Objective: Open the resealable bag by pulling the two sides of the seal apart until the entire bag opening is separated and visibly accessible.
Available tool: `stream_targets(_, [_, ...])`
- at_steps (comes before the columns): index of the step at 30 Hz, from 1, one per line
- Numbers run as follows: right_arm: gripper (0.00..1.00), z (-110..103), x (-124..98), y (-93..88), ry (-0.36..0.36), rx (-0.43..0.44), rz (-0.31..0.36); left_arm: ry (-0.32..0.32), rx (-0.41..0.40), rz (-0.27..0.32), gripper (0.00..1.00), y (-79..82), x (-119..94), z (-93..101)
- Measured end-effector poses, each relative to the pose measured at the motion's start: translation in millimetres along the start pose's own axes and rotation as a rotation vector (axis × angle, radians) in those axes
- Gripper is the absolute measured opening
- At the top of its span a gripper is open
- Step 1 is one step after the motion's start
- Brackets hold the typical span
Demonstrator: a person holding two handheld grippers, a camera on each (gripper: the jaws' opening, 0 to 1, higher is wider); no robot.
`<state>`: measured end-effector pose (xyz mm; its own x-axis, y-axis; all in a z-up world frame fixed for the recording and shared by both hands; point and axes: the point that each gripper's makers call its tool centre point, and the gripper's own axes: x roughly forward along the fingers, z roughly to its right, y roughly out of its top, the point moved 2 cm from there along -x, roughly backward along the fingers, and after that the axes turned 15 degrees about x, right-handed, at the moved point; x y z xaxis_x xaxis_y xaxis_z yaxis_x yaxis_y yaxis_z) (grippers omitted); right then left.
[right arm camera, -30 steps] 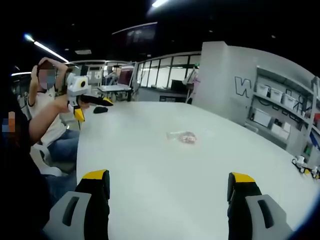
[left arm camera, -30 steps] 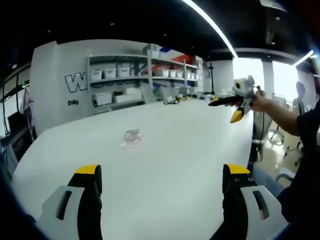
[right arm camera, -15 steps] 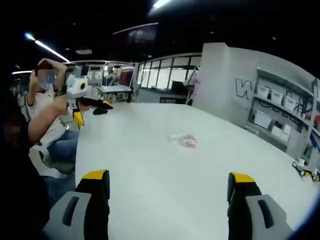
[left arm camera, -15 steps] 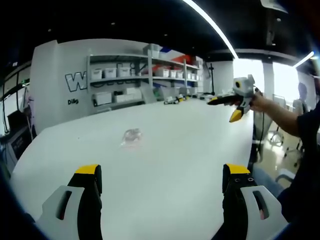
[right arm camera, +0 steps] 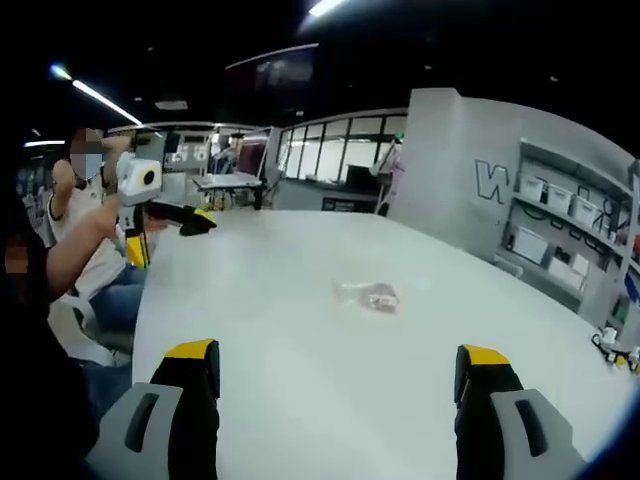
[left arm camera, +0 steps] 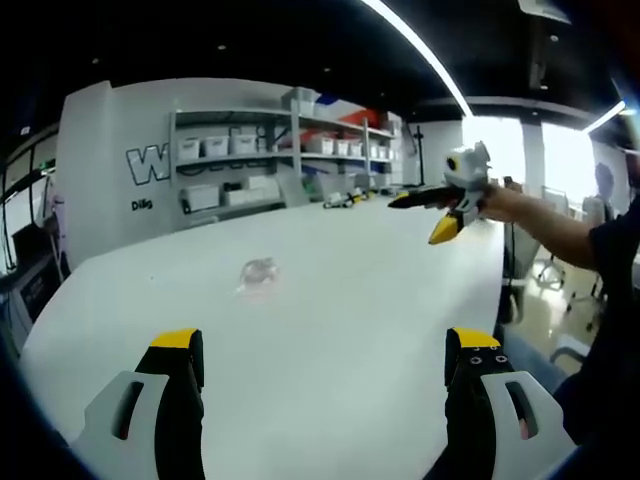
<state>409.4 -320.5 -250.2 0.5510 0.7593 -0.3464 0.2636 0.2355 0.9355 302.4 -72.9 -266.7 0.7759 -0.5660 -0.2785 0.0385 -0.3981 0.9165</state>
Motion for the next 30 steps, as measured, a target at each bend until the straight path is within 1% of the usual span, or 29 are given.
stream_targets(9, [0.99,2.4,16.8,-0.6,0.013,0.008,-0.013,-0.003,0.0,0.0,1.0,0.8,3.0,1.5])
stream_targets(25, [0.98,0.8,24.9,2.1,0.024,0.01,-0.011,-0.008,-0.001,-0.002,1.0,-0.3,5.9,2.2])
stream_targets(30, [0.98,1.7,28.7,0.4,0.024,0.015,-0.013,-0.011,-0.002,-0.004,1.0,-1.1,7.3,3.3])
